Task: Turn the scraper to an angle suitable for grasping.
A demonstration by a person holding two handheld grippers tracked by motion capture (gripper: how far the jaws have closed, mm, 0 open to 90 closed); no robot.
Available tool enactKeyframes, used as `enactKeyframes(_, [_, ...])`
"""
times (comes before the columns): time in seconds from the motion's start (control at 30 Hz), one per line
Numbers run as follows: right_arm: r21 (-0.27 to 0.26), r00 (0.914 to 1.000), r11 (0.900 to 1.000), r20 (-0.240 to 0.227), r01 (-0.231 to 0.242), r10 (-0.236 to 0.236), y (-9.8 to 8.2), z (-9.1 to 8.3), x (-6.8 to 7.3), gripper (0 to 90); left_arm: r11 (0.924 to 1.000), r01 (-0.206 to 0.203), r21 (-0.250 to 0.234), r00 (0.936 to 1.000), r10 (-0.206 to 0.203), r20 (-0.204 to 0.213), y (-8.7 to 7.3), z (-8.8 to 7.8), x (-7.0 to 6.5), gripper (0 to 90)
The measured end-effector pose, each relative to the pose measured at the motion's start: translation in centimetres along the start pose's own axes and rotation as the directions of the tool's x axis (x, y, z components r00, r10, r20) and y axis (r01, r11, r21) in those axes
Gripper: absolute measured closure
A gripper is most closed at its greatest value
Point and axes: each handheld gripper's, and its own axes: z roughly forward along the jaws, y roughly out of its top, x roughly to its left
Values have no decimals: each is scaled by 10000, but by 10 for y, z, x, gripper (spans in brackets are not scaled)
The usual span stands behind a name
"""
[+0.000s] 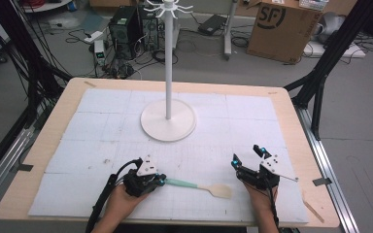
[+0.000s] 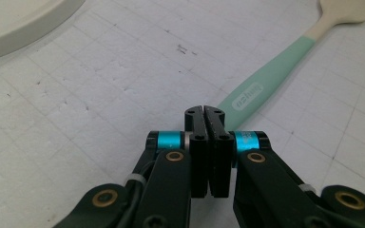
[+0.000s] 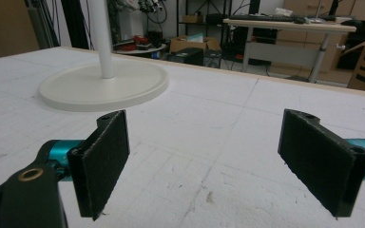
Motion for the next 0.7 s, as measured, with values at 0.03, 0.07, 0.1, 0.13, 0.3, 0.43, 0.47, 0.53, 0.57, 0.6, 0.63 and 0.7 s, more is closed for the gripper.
enactKeyframes(0.03, [-5, 10000, 10000, 6, -6, 6, 0, 0, 0, 167, 10000, 5, -3, 10000, -5, 10, 0, 0, 0, 886])
enactKeyframes(0.07, [-2, 10000, 10000, 0, -9, 9, 0, 0, 0, 166, 10000, -2, -6, 10000, 2, 19, 0, 0, 0, 885])
enactKeyframes(0.1, [-12, 10000, 10000, 1, 26, -26, 0, 0, 0, 166, 10000, -7, -3, 10000, 7, 19, 0, 0, 0, 880])
enactKeyframes(0.13, [-13, 10000, 10000, -1, 22, -22, 0, 0, 0, 167, 10000, 30, -8, 10000, -30, 37, -1, -1, 0, 869])
enactKeyframes(0.3, [-3, 10000, 10000, -9, 7, -7, 0, 0, 0, 166, 9996, -171, -242, 9996, 166, -230, -2, -4, 2, 697])
enactKeyframes(0.43, [15, 10000, 10000, -19, 21, -21, 0, 0, 0, 166, 9955, -86, -943, 9976, 20, -697, -7, -13, 9, 491])
enactKeyframes(0.47, [7, 10000, 10000, -22, 4, -4, 0, 0, 0, 166, 9933, -66, -1155, 9965, -31, -838, -9, -16, 11, 455])
enactKeyframes(0.53, [-1, 10000, 10000, -30, -24, 24, 0, 0, 0, 167, 9866, 69, -1628, 9940, -244, -1062, -11, -23, 16, 428])
enactKeyframes(0.57, [2, 10000, 10000, -20, -22, 22, 0, 0, 0, 166, 9817, 121, -1899, 9923, -351, -1185, -13, -27, 19, 410])
enactKeyframes(0.6, [-2, 10000, 10000, -35, -12, 12, 0, 0, 0, 166, 9751, 253, -2205, 9893, -561, -1345, -15, -31, 21, 398])
enactKeyframes(0.63, [-5, 10000, 10000, -32, -28, 28, 0, 0, 0, 167, 9677, 359, -2496, 9866, -741, -1454, -18, -34, 25, 393])
enactKeyframes(0.7, [-9, 10000, 10000, -33, -24, 24, 0, 0, 0, 166, 9500, 682, -3048, 9830, -1162, -1423, -23, -42, 33, 365])
